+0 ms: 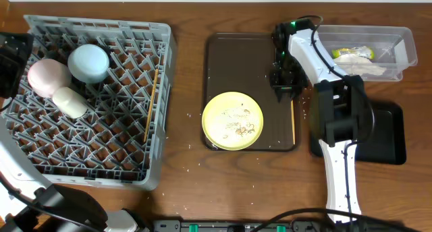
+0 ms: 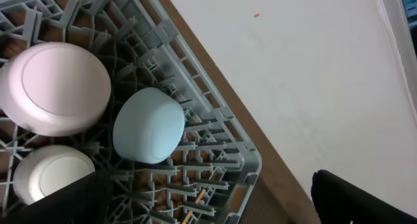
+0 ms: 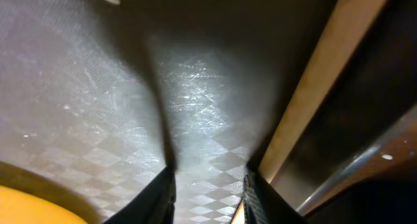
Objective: Sort waste into correct bins and load items into the dishwasher
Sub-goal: 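Return the right gripper to the tray and grasp the second chopstick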
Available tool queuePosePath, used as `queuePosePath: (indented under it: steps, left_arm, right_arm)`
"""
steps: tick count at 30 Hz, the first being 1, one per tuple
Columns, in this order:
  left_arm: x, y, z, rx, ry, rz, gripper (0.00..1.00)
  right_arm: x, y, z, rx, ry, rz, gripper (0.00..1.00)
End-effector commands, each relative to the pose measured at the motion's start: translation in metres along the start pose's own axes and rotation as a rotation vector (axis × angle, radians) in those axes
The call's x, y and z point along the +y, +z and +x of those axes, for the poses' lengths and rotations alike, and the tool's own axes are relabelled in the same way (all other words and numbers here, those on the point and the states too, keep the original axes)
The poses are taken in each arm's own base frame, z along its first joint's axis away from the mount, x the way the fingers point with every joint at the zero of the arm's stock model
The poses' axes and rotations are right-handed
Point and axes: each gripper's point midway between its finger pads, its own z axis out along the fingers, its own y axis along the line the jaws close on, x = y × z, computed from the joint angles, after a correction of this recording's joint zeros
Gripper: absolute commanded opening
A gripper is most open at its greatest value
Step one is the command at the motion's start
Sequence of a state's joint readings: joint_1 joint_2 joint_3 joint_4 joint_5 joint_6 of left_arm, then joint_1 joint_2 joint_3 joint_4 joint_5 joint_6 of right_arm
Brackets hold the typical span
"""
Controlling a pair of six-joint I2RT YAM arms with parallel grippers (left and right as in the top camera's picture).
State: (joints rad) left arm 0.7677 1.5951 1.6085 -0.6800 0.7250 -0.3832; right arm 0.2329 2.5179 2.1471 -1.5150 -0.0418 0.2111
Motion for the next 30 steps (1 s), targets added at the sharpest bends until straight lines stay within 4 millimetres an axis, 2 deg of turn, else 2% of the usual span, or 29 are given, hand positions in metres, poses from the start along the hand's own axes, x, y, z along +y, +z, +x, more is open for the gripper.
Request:
queuePosePath:
  steps: [1, 9, 12, 14, 19, 23, 26, 30]
  left_arm:
    - [-0.003, -0.006, -0.002, -0.019, 0.034, -0.006, 0.98]
    - [-0.003, -0.006, -0.002, -0.019, 0.034, -0.006, 0.98]
    - [-0.003, -0.006, -0.002, -0.019, 0.034, -0.006, 0.98]
    - [-0.003, -0.006, -0.002, -0.018, 0.033, -0.006, 0.98]
    - [-0.003, -0.006, -0.002, -0.018, 0.033, -0.006, 0.98]
    - [-0.003, -0.006, -0.002, -0.018, 0.034, -0.006, 0.98]
    - [-0.003, -0.006, -0.002, -0.019, 0.034, -0.006, 0.98]
    - [-0.003, -0.006, -0.002, -0.019, 0.034, -0.006, 0.98]
  right_arm:
    - [0.012, -0.003, 0.0, 0.0, -0.014, -0.063, 0.26]
    - [0.018, -0.039, -0.004, -0.055, -0.02, -0.095, 0.29]
    - [0.012, -0.053, -0.01, -0.096, -0.009, -0.093, 0.34]
    - [0.004, -0.058, -0.012, -0.109, 0.002, -0.078, 0.45]
    - [-0.012, -0.053, -0.011, -0.092, 0.007, -0.045, 0.53]
    - [-0.016, -0.044, -0.011, -0.072, -0.007, -0.044, 0.52]
    - [-0.013, -0.034, -0.01, -0.057, -0.009, -0.048, 0.5]
    - [-0.001, -0.024, -0.013, -0.056, -0.019, -0.096, 0.46]
